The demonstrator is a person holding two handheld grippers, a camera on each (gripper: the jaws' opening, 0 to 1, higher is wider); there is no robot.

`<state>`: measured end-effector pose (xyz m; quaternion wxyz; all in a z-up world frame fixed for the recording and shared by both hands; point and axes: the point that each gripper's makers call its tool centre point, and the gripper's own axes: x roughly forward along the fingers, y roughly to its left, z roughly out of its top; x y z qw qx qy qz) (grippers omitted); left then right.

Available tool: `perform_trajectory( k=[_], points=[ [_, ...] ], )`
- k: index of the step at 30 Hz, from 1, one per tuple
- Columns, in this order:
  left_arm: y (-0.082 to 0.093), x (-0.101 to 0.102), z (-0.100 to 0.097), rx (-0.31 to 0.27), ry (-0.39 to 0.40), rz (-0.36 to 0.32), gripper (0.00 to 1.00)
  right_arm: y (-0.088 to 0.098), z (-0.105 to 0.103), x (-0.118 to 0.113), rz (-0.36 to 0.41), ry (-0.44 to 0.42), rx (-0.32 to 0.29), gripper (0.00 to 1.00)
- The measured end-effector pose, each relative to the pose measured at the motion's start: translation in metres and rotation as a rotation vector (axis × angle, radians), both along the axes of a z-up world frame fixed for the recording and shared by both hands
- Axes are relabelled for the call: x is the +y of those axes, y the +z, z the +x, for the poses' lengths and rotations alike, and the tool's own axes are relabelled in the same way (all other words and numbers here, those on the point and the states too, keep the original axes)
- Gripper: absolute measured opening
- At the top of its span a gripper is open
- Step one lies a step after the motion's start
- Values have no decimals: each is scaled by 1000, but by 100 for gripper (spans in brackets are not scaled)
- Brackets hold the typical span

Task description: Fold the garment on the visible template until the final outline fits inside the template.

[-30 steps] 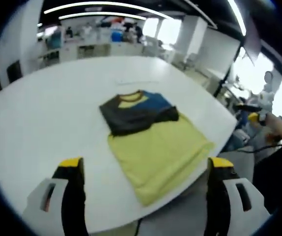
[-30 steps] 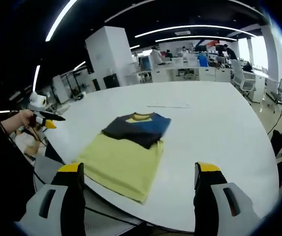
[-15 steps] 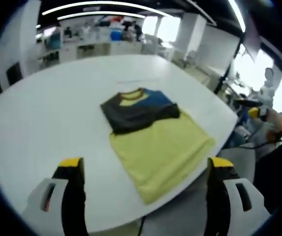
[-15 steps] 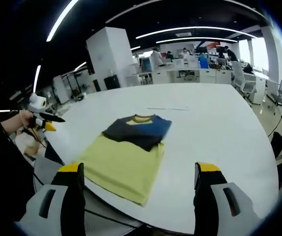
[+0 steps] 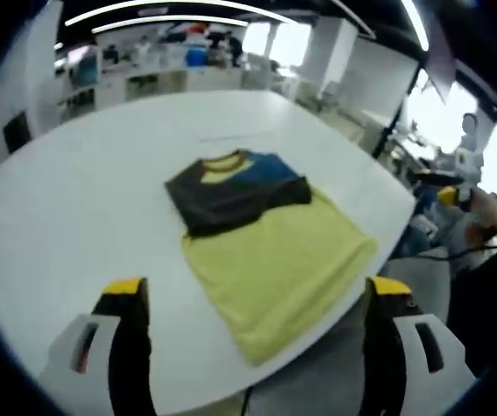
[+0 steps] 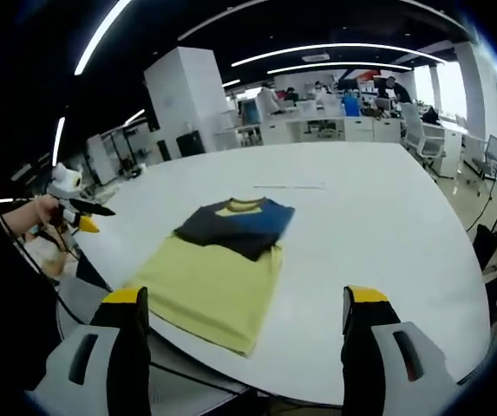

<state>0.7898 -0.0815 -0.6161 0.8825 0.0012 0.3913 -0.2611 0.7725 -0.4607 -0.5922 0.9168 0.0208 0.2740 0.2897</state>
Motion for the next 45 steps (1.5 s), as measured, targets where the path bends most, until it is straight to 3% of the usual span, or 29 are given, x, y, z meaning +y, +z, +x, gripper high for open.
perform_trajectory(
  k=[5, 21, 26, 32, 38, 42, 45],
  points=[
    [-8, -30, 14, -3, -31, -28, 93, 2, -6, -8, -9, -13, 1, 92],
    [-62, -127, 50, -14, -163, 23, 65, -9, -27, -35, -4, -99, 29, 92],
    [-77, -154, 73, -42, -173, 25, 56, -13, -30, -43, -3, -123, 41, 92],
    [-94, -191, 92, -105, -220, 84, 45, -14, -31, -55, -5, -146, 49, 92],
    [-105, -224, 114, -148, -207, 52, 34, -13, -29, -60, 9, -164, 49, 92],
    [-112, -240, 129, -192, -231, 83, 33, -16, -27, -62, 13, -168, 61, 92],
    [-118, -251, 137, -191, -227, 77, 31, -18, -26, -64, 12, -165, 70, 92]
  ],
)
